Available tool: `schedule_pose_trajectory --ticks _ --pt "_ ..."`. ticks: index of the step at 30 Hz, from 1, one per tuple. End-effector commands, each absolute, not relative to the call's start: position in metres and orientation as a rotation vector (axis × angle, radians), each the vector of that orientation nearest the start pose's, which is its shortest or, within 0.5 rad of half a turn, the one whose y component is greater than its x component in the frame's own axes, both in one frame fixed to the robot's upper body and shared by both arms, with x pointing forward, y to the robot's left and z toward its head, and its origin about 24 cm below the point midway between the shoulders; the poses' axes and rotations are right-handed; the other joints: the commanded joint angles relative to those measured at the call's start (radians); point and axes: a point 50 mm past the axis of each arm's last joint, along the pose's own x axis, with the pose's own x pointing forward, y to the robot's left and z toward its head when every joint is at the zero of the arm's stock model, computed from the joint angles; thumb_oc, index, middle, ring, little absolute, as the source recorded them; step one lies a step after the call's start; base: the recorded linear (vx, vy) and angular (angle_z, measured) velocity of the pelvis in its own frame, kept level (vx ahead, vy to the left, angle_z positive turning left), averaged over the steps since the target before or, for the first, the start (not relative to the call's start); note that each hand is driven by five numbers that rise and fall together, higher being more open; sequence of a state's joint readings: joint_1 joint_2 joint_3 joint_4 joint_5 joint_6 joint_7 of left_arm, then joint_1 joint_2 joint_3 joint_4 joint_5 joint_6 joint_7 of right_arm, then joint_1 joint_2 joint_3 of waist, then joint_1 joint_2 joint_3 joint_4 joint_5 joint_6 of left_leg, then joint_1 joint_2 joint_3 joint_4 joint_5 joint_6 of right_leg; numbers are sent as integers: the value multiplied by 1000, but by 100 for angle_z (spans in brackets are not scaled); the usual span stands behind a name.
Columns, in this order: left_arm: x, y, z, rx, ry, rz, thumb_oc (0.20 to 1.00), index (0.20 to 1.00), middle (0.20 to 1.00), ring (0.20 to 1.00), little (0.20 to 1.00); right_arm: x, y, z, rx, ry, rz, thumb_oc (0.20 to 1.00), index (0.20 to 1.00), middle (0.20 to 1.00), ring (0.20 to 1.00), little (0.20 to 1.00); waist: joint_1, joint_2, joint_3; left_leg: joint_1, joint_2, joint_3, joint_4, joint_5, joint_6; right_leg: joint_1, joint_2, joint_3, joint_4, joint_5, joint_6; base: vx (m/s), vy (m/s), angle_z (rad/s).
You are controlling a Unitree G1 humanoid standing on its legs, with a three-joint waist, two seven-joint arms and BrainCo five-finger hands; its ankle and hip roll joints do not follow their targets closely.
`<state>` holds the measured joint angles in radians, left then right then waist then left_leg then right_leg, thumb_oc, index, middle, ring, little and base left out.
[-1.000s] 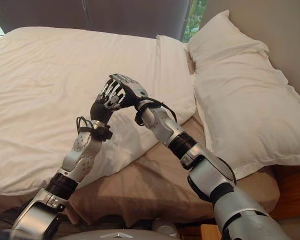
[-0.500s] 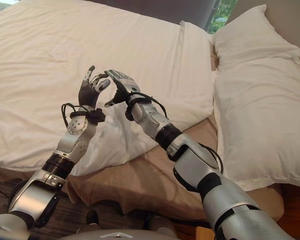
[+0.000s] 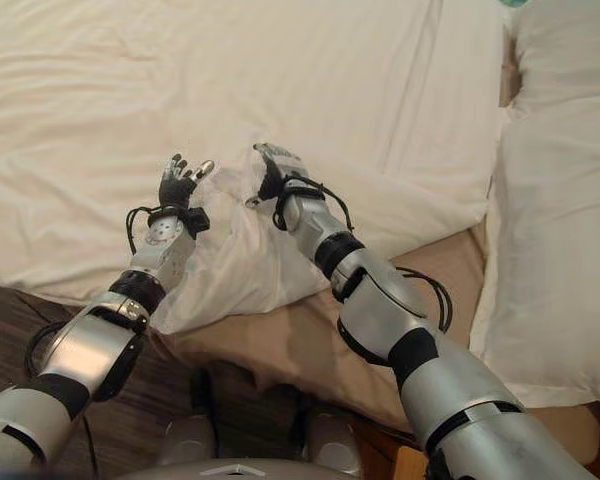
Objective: Making the bed.
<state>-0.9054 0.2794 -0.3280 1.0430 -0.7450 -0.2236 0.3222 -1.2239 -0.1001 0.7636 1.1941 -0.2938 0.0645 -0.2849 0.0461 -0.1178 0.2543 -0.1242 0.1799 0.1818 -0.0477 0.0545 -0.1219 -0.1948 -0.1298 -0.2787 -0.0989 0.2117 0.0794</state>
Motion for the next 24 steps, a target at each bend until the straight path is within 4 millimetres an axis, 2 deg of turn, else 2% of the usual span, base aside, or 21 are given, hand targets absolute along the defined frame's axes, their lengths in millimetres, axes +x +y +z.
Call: schedule_pose_trajectory --ticks 1,6,7,8,9,13,16,19,22,24 --pt "419 150 184 -192 -166 176 1000 1000 1000 1000 1000 421 -42 228 -1243 -373 -1 1000 1000 1000 1000 1000 23 -32 51 -13 -21 12 -40 33 16 95 -75 81 13 -117 94 -38 0 3" --pt "421 132 193 -219 -170 133 1000 1000 1000 1000 1000 418 -35 223 -1233 -381 19 1000 1000 1000 1000 1000 18 -13 79 -36 -27 6 -40 41 17 67 -79 87 16 -109 93 -51 12 1" --pt "421 131 192 -224 -170 126 1000 1000 1000 1000 1000 418 -34 221 -1235 -380 27 730 730 730 730 730 16 -9 85 -41 -28 6 -40 44 17 62 -80 87 16 -108 93 -55 20 2" --pt "420 129 190 -232 -169 116 1000 1000 1000 1000 1000 418 -35 216 -1239 -369 38 351 351 351 351 351 15 -2 91 -46 -29 5 -40 46 16 56 -82 85 16 -105 94 -52 16 3" --pt "419 129 188 -235 -170 114 1000 1000 1000 1000 1000 418 -35 213 -1241 -364 42 200 200 200 200 200 13 1 93 -50 -29 5 -40 47 16 53 -82 87 15 -104 94 -41 17 4" --pt "413 124 181 -199 -194 70 1000 1000 1000 1000 1000 415 -33 196 -1221 -334 76 200 200 200 200 200 4 5 88 -40 -27 12 -40 40 16 60 -83 93 12 -110 94 -15 23 3" --pt "411 116 181 -178 -201 42 1000 1000 1000 1000 1000 413 -30 197 -1165 -344 90 200 200 200 200 200 -10 -7 75 -35 -25 19 -40 38 17 61 -83 100 12 -108 95 3 13 0" --pt "402 96 204 -186 -315 -56 1000 1000 1000 1000 1000 404 -27 213 -837 -418 108 200 200 200 200 200 -57 -37 31 30 -32 50 -40 3 27 103 -88 120 12 -108 102 38 75 -18" --pt "389 114 178 -201 -285 -40 1000 1000 1000 1000 1000 397 -48 221 -754 -487 70 200 200 200 200 200 -78 -47 1 65 -39 70 -40 -10 36 124 -95 124 12 -103 102 48 85 -25" --pt "378 120 165 -241 -277 -47 1000 1000 1000 1000 1000 390 -64 217 -718 -504 44 200 200 200 200 200 -91 -53 -15 89 -41 85 -40 -20 42 138 -98 128 12 -101 103 37 78 -31"
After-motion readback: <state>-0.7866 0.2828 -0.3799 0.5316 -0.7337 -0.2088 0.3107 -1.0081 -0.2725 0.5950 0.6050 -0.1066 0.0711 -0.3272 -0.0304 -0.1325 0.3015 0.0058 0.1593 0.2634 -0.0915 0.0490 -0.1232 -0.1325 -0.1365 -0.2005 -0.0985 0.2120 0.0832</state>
